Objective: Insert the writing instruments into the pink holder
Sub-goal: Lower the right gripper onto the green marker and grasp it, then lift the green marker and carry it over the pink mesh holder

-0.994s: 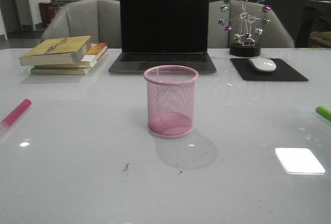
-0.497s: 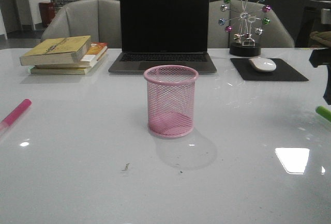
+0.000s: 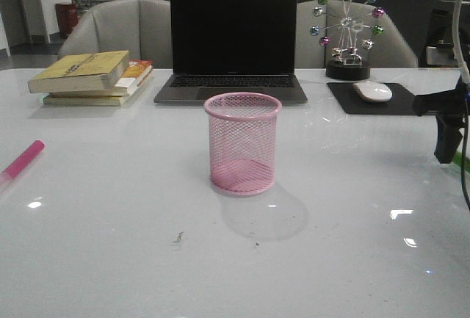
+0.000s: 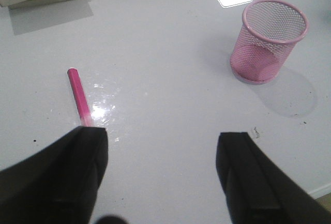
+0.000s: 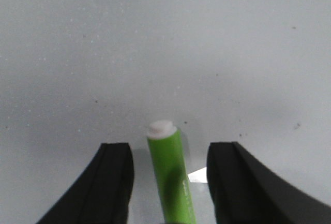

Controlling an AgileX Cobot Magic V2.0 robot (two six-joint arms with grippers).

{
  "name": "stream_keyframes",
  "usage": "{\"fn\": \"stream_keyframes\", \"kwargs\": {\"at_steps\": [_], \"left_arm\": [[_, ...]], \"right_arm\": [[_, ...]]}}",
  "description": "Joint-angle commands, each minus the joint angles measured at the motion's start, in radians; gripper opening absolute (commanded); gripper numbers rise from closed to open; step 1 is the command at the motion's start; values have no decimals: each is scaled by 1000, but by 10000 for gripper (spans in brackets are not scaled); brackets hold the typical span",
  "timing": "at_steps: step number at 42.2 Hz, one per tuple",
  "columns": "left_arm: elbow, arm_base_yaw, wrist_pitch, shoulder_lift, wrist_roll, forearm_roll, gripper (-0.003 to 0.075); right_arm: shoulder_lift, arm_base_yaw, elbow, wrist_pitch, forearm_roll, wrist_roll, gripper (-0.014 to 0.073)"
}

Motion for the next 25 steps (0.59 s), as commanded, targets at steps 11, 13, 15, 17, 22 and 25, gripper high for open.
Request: {"fn": "stream_keyframes", "kwargs": {"at_steps": [11, 13, 15, 17, 22, 25], "left_arm": [[-29, -7, -78, 0, -1, -10, 506], [-29, -7, -78, 0, -1, -10, 506], [-29, -7, -78, 0, -1, -10, 506], [-29, -7, -78, 0, -1, -10, 506], [-29, -7, -78, 0, -1, -10, 506], [-29, -7, -78, 0, -1, -10, 506]], "right_arm": [[-20, -7, -52, 23, -4, -7, 309], [-20, -7, -55, 32, -4, -7, 251], [-21, -7, -56, 39, -4, -7, 206], [-24, -7, -56, 47, -4, -7, 169], [-55, -2, -56, 54, -3, -7, 132], [-100, 9, -42, 32, 1, -7, 132]]}}
